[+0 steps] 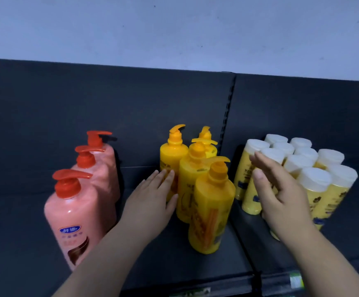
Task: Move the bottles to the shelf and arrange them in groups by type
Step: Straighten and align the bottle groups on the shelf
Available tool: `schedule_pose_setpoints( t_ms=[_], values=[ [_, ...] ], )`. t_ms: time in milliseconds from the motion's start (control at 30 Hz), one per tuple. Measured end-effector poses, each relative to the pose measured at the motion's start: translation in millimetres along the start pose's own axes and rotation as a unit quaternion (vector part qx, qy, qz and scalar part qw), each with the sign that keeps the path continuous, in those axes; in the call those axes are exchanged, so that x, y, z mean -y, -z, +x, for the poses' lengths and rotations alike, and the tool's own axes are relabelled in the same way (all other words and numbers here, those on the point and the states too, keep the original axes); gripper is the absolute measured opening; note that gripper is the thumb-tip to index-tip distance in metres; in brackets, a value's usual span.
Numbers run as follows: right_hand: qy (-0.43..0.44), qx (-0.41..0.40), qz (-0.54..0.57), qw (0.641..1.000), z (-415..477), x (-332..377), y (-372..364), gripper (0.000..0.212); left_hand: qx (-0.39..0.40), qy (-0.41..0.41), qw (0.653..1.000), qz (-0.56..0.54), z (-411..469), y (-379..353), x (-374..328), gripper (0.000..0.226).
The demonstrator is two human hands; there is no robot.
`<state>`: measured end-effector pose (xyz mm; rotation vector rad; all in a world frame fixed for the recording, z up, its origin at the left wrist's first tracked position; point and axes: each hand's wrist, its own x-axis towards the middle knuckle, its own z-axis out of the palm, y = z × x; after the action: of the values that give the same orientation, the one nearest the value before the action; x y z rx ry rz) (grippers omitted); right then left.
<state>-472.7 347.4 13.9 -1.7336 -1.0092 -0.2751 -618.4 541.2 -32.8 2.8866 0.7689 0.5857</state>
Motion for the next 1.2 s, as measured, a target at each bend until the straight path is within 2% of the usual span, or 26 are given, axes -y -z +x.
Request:
schedule_pose_setpoints(
  t_ms=[233, 433, 667, 833, 1000, 1133, 1200],
  values=[
    [-0.087, 0.048, -0.037, 0.994, 16, -27, -18, 0.042, 0.009, 0.009, 0.999, -0.038, 16, -18, 15, 0.060],
    [-0.095, 0.136, -0.109, 0.980, 85, -37, -39, 0.047, -0.020, 0.049, 0.998, -0.046, 51, -7, 16, 0.061],
    [-0.137, 0.287, -0.180, 0.931, 157, -72, -84, 0.062, 0.010, 0.112, 0.983, -0.145, 99, -8, 14, 0.062],
    [-0.163, 0.351, -0.135, 0.912, 172, -86, -112, 0.062, 0.029, 0.182, 0.965, -0.187, 125, -7, 16, 0.062],
    [-0.147, 0.404, -0.093, 0.898, 182, -92, -109, 0.075, 0.002, 0.187, 0.962, -0.198, 133, -12, 15, 0.056],
    [-0.148, 0.505, -0.038, 0.850, 196, -97, -95, 0.065, 0.004, 0.190, 0.963, -0.192, 134, -13, 19, 0.059],
    [-0.175, 0.486, -0.034, 0.856, 197, -101, -97, 0.077, 0.012, 0.185, 0.964, -0.192, 135, -12, 22, 0.057]
  ],
)
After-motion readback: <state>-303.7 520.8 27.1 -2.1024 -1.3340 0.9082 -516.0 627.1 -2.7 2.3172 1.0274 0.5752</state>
